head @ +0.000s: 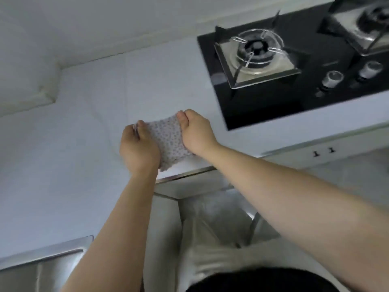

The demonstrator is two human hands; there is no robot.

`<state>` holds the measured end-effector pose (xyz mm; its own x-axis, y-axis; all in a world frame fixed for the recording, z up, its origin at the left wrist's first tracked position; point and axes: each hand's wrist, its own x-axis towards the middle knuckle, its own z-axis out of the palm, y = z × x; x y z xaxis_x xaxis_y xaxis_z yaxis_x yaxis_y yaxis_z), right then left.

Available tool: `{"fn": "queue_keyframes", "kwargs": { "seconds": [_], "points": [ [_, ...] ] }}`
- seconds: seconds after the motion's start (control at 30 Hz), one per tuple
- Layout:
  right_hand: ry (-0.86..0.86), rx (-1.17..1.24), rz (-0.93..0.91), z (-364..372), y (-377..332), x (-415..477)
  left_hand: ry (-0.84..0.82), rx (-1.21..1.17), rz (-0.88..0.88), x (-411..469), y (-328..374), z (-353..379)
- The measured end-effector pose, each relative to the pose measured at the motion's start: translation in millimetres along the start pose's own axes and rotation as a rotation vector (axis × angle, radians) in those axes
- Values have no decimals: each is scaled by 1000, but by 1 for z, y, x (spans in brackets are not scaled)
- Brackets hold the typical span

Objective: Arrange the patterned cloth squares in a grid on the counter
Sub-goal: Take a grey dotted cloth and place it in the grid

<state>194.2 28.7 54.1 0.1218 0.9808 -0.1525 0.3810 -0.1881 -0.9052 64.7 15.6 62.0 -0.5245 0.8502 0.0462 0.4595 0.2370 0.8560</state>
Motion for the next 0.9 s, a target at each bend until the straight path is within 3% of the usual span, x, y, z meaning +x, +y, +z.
{"fn": "queue_keyframes", "kwargs": {
  "seconds": [0.17, 0.3, 0.43, 0.63, 0.9],
  "points": [
    [277, 32, 198, -136, 25, -65, -350, 37, 17, -92, 89, 48],
    [494, 7, 374, -256, 48, -107, -611, -23, 144, -177, 174, 110],
    [723, -37, 410, -382, 67, -148, -779, -143, 227, -269, 250, 173],
    [927, -96, 419, -513, 102, -209, -916, -207, 371, -385, 326, 229],
    [998, -111, 442, -598, 135, -213, -950, -189, 436, -445, 376, 284]
  ]
}}
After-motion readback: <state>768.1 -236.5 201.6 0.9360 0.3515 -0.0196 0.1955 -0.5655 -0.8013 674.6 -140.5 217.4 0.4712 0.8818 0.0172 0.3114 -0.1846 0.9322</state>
